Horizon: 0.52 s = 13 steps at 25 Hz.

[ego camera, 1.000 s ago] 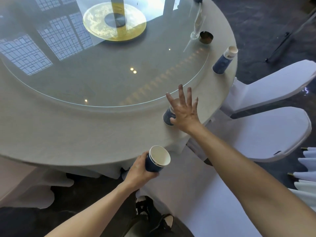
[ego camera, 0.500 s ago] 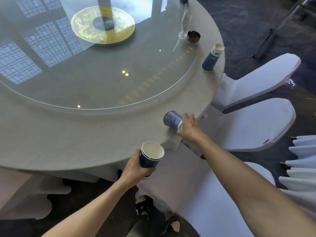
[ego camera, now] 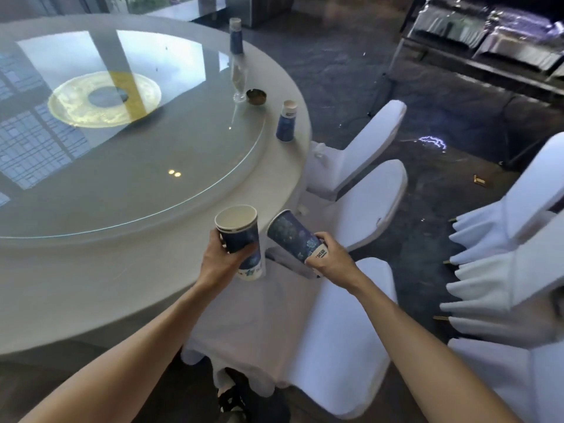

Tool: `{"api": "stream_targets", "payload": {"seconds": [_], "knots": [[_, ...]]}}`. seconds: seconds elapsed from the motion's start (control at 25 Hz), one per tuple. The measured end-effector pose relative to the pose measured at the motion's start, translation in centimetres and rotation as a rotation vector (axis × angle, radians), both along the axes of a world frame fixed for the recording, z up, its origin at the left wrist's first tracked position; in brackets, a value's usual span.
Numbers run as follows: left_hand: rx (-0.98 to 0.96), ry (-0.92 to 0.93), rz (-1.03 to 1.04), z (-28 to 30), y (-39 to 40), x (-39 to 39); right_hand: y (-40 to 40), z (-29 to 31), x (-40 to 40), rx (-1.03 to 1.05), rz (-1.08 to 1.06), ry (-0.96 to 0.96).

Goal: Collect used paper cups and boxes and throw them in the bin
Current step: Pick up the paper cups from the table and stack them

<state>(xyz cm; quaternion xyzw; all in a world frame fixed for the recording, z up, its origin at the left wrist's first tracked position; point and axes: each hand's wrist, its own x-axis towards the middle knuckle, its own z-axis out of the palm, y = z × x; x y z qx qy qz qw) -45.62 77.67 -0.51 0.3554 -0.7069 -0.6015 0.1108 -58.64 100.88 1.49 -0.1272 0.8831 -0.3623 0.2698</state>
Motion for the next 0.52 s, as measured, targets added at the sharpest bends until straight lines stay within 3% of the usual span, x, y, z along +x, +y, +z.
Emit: {"api": "stream_targets", "payload": {"seconds": [0.24, 0.52], "knots": [[-0.074, 0.219, 0.058, 8.1, 11.5, -2.8, 14.0, 3.0, 2.2, -0.264, -0.104, -0.001], [-0.019, 0.372, 0.016, 12.5, 25.7, -4.2, 27.4, 3.2, 5.1, -0.314, -0.183, -0.013]]}}
